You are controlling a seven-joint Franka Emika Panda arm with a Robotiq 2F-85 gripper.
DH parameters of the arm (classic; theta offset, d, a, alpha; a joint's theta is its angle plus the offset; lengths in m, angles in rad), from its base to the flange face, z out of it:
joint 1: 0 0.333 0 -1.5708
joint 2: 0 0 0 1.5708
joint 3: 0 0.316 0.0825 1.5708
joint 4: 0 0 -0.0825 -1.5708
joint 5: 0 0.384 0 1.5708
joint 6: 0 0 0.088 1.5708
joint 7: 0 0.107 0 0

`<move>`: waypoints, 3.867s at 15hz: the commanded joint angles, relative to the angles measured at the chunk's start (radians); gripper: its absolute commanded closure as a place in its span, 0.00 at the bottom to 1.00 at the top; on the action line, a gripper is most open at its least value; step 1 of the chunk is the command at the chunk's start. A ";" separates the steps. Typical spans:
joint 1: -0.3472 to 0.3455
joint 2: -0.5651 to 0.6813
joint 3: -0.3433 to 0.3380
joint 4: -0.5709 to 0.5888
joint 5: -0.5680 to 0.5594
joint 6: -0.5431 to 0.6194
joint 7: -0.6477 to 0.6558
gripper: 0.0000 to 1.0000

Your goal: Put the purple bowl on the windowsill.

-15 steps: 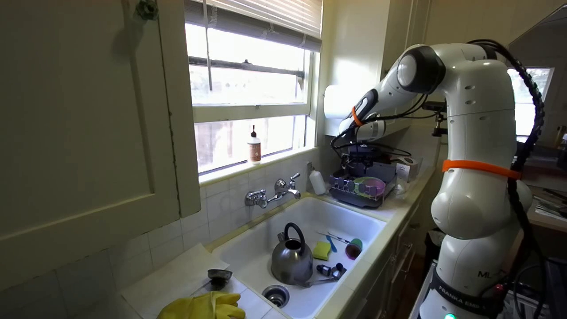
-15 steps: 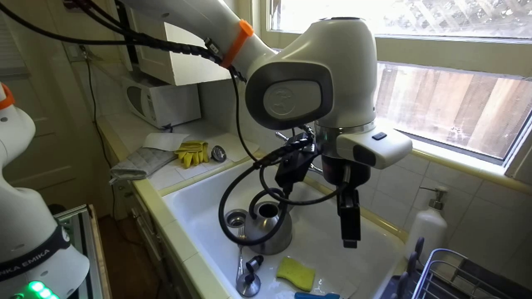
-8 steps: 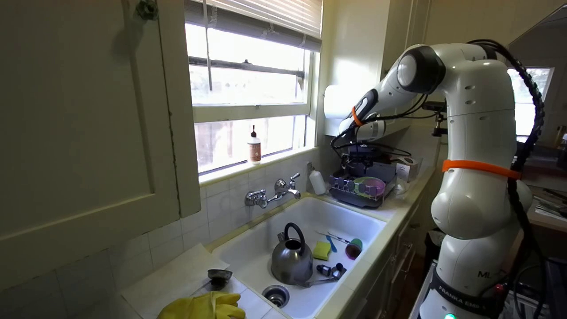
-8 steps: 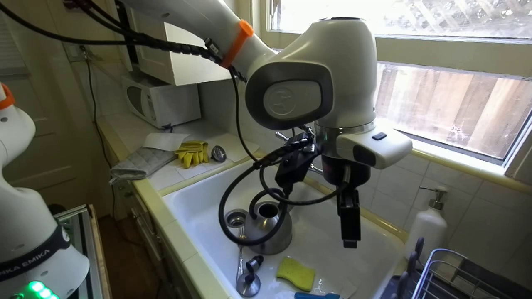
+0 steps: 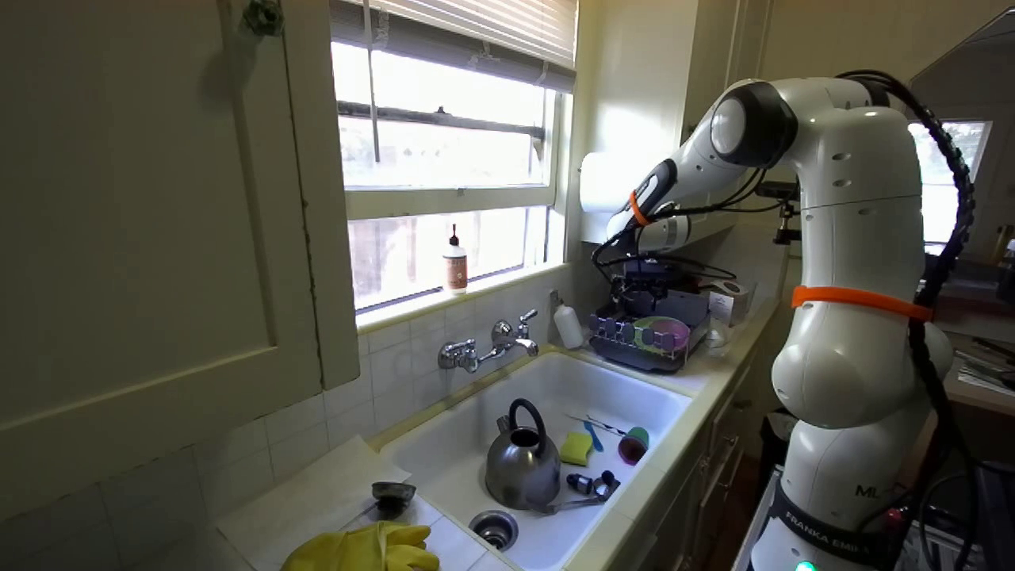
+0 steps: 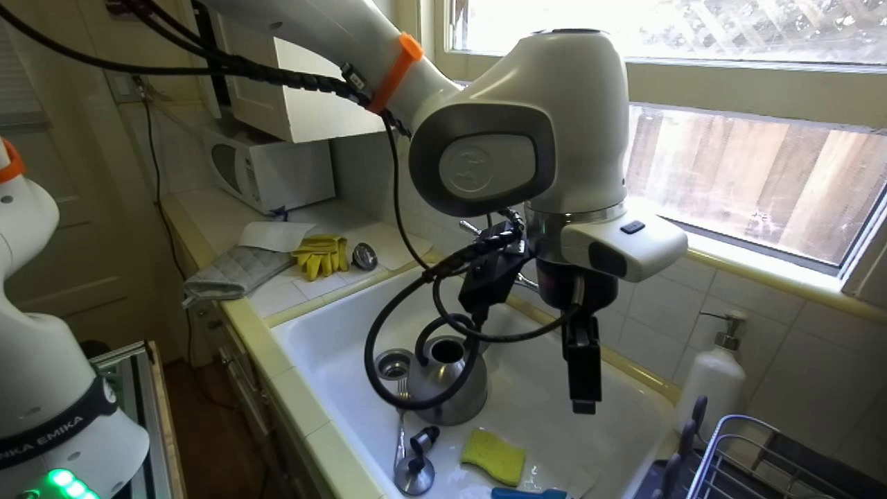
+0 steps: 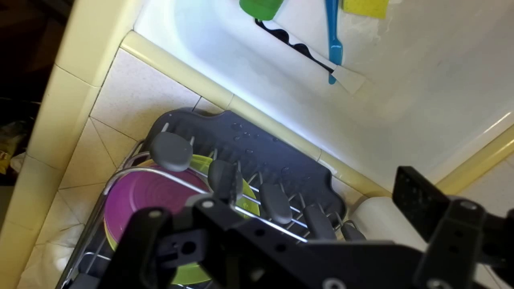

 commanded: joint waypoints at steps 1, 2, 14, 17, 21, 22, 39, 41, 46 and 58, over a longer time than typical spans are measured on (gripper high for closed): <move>0.004 0.002 -0.005 0.004 0.003 -0.003 -0.003 0.00; 0.005 0.019 -0.009 0.024 0.006 -0.012 0.024 0.00; -0.100 0.338 -0.024 0.347 0.166 0.126 0.126 0.00; -0.110 0.403 -0.045 0.392 0.132 0.183 0.118 0.00; -0.114 0.469 -0.064 0.434 0.114 0.223 0.101 0.00; -0.119 0.484 -0.061 0.447 0.117 0.222 0.092 0.00; -0.106 0.640 -0.100 0.560 0.061 0.201 0.070 0.33; -0.107 0.647 -0.101 0.567 0.055 0.196 0.068 0.58; -0.112 0.654 -0.102 0.583 0.047 0.185 0.065 0.96; -0.138 0.573 -0.077 0.592 0.063 0.150 0.029 0.99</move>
